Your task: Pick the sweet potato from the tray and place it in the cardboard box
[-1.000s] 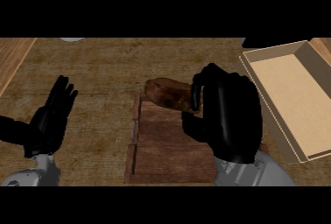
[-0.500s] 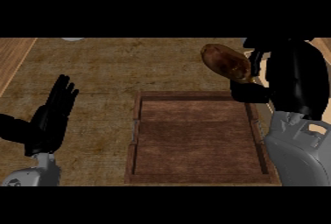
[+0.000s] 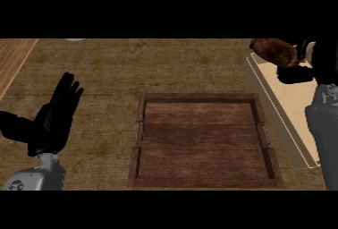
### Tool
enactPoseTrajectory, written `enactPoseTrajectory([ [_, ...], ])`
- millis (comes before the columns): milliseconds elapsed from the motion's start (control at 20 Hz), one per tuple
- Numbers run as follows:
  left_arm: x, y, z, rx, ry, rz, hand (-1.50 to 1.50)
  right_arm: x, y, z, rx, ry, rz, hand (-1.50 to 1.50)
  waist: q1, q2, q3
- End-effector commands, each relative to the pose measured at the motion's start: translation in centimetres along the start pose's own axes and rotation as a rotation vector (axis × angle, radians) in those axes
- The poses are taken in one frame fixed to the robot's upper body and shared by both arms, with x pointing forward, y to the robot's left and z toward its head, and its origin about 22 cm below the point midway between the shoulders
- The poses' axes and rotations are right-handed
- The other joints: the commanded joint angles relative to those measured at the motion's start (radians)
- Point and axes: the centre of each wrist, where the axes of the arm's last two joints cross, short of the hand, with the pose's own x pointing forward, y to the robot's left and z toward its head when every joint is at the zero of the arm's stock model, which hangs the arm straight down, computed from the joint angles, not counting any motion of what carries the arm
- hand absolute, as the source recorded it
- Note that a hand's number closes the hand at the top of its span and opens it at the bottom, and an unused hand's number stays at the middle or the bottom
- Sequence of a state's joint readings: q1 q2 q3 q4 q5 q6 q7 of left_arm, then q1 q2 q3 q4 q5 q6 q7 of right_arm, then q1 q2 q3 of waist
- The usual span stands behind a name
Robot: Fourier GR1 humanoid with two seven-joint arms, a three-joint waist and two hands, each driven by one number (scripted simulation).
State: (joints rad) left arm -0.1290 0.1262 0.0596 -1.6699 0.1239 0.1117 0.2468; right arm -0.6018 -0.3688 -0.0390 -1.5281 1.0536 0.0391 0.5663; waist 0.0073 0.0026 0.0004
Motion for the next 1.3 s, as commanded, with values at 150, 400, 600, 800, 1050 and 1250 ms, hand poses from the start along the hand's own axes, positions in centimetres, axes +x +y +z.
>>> enactPoseTrajectory([
  [150, -0.3, 0.9, 0.1, 0.008, -0.007, 0.005, 0.00, -4.2, 3.8, -3.3, 0.079, 0.007, 0.117, 1.50, 0.007, 0.002, 0.000],
  [400, -0.6, -0.4, 0.8, -0.009, -0.017, -0.002, 0.00, -8.0, 6.3, -3.2, 0.377, 0.125, 0.395, 1.50, 0.021, 0.005, -0.001],
  [600, -0.3, 0.1, -1.0, 0.008, 0.004, 0.003, 0.00, -11.2, 6.9, -5.0, 0.472, 0.138, 0.265, -1.50, 0.010, 0.006, 0.000],
  [800, 0.1, 0.5, 0.2, 0.000, -0.019, -0.015, 0.00, -13.1, 8.2, -4.5, 0.312, 0.082, 0.147, -1.50, 0.009, 0.003, 0.001],
  [1050, 0.2, 0.7, -0.3, 0.003, 0.004, -0.010, 0.00, -10.5, 7.1, -4.9, -0.030, -0.036, -0.086, -1.50, 0.003, 0.003, 0.003],
  [1250, -1.2, 1.9, 0.7, 0.013, -0.005, 0.018, 0.00, -11.9, 5.0, -5.9, -0.081, -0.008, -0.318, -1.50, -0.001, -0.002, 0.001],
])
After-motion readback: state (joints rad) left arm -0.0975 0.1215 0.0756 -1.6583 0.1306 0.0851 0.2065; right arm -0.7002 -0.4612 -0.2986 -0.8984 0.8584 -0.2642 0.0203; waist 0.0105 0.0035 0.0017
